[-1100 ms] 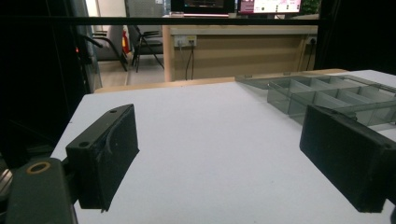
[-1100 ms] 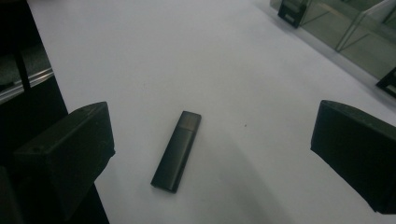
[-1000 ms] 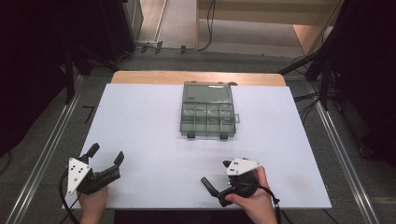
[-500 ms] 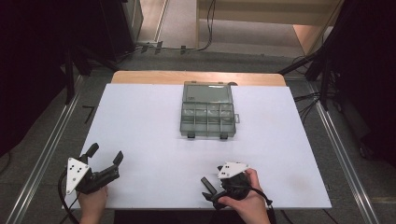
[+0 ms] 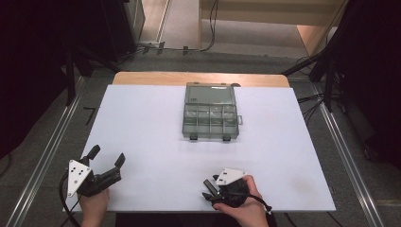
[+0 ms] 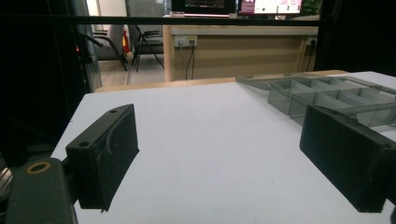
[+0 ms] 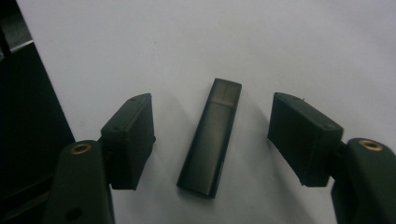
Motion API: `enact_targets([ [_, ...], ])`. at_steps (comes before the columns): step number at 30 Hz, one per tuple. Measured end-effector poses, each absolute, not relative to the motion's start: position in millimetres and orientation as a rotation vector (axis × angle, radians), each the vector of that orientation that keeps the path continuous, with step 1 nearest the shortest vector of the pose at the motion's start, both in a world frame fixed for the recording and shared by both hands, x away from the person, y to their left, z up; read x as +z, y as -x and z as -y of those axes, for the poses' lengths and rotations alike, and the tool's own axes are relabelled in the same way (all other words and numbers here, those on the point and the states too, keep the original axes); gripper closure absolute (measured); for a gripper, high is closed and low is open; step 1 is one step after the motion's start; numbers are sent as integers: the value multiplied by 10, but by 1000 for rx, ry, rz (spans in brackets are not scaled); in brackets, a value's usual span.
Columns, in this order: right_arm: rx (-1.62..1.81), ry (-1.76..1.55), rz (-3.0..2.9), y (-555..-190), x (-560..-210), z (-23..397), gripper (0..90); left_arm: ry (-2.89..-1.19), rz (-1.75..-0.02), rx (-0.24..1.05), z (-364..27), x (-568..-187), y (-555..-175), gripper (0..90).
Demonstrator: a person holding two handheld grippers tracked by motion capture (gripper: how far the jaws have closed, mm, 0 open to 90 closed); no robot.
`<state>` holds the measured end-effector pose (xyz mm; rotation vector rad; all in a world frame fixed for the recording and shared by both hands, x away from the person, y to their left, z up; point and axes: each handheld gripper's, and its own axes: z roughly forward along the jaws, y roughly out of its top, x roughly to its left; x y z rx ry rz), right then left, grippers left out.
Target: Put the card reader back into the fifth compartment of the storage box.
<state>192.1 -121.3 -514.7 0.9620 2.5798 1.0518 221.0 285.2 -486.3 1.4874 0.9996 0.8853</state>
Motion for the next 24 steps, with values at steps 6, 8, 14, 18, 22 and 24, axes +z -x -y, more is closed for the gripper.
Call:
enact_targets([
  [6, 1015, -962, -2535, -1897, -5141, 1221, 505, -1486, -1000, 884, -2855, -4863, -2210, 116],
  [8, 1016, -957, -2537, -1893, -5134, 1228, 590, -1486, -1000, 885, -2855, -4863, -2209, 116],
  [14, 1026, -956, -2558, -1903, -5124, 1237, 710, -1490, -999, 887, -2849, -4863, -2208, 116],
  [18, 1046, -969, -2567, -1920, -5121, 1247, 711, -1490, -1000, 886, -2847, -4864, -2207, 116],
  [22, 1063, -965, -2569, -1931, -5106, 1246, 711, -1490, -999, 886, -2848, -4863, -2206, 117],
  [24, 1071, -962, -2569, -1939, -5089, 1247, 711, -1490, -998, 887, -2849, -4863, -2205, 116],
])
